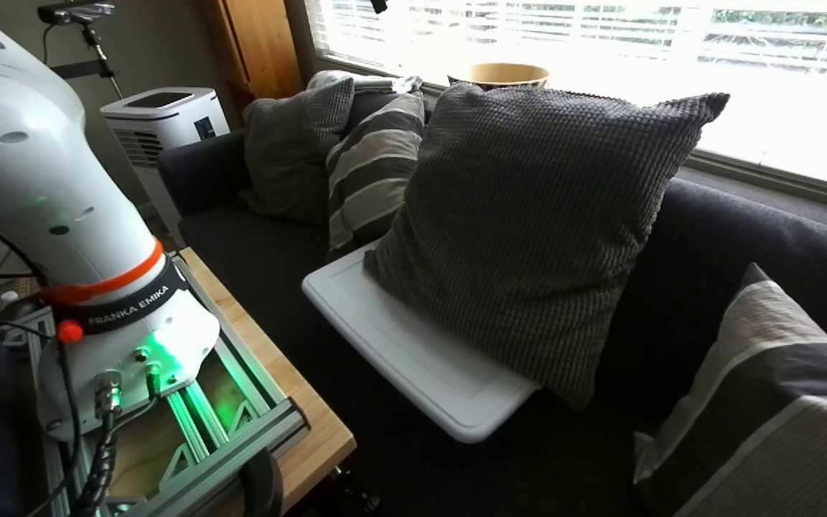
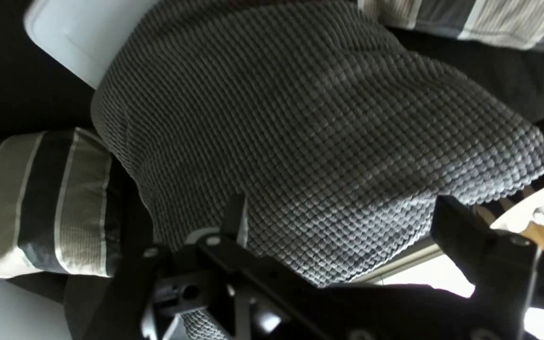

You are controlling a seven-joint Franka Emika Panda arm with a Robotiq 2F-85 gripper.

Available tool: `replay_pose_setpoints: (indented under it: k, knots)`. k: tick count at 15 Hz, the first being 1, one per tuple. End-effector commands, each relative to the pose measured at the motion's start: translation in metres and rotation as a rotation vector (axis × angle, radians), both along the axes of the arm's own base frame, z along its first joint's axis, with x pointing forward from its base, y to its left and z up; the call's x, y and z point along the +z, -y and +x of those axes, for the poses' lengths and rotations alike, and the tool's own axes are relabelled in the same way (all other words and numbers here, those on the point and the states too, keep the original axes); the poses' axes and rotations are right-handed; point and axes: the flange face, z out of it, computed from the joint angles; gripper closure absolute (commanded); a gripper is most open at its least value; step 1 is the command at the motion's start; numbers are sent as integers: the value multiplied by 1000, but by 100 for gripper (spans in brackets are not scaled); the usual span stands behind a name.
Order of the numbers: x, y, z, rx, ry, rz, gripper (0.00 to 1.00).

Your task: Remove the grey pillow from the white lid of the container and then put it on the backrest of the sofa

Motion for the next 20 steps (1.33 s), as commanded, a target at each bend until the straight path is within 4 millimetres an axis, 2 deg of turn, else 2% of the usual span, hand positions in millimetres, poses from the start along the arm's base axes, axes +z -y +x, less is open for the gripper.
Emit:
replay_pose_setpoints:
  k: [1, 2, 5, 10, 12, 13, 15, 20]
  knots:
    - [-40, 35, 15, -56, 138, -64, 0]
    - [-49, 45, 16, -21, 179, -108, 0]
    - [-94, 77, 8, 1, 230, -177, 0]
    - [-180, 139, -27, -91, 23, -142, 0]
    - [-204, 165, -44, -132, -28, -151, 0]
    - [-183, 148, -31, -113, -3, -153, 0]
    - [-190, 158, -35, -130, -19, -146, 0]
    - [-183, 148, -29, -106, 0, -149, 0]
